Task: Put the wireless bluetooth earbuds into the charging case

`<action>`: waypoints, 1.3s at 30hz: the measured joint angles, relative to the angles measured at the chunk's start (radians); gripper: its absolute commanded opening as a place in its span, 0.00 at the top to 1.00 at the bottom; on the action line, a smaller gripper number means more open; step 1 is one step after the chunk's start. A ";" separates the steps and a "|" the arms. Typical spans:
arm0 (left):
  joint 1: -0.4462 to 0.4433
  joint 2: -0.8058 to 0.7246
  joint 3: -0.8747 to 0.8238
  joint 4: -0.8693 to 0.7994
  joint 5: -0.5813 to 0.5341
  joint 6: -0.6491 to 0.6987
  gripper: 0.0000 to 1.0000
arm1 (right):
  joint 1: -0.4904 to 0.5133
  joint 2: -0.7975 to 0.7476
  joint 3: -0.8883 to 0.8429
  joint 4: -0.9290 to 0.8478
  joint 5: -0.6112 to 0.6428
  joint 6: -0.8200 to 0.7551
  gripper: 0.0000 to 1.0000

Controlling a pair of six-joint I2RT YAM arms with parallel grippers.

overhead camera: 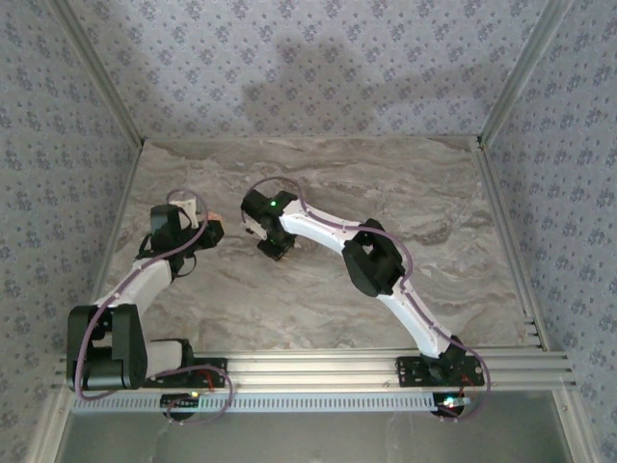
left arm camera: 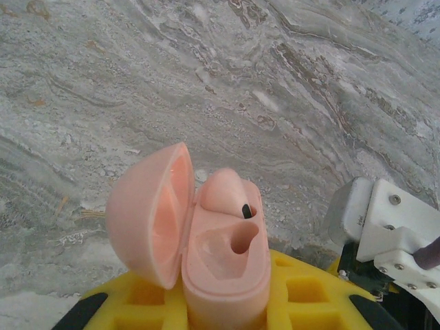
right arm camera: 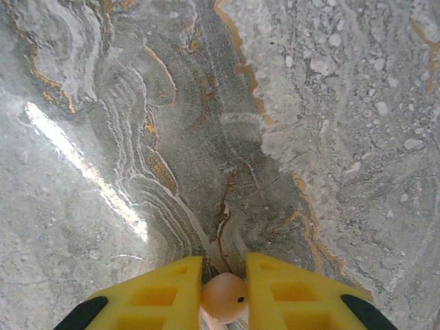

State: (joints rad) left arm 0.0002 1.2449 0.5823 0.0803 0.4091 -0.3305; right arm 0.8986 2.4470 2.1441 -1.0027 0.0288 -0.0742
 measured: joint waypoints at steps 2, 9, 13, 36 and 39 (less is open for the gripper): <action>0.000 0.000 0.000 0.000 0.005 0.000 0.99 | 0.000 -0.004 -0.008 0.006 0.002 0.007 0.79; -0.014 -0.009 -0.031 0.069 0.027 -0.004 1.00 | -0.020 -0.103 -0.168 0.088 -0.009 0.072 0.79; -0.076 -0.009 -0.090 0.191 0.032 -0.012 1.00 | -0.065 -0.229 -0.338 0.196 -0.046 0.151 0.80; -0.448 0.241 -0.132 0.928 0.095 0.180 1.00 | -0.292 -0.896 -0.914 0.887 -0.275 0.504 0.80; -0.475 0.246 -0.118 0.935 0.117 0.222 1.00 | -0.292 -0.947 -0.934 0.931 -0.291 0.510 0.80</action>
State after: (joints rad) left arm -0.4747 1.4910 0.4644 1.0149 0.5262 -0.1081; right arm 0.6064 1.5002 1.2098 -0.0719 -0.2626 0.4362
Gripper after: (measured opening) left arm 0.200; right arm 0.206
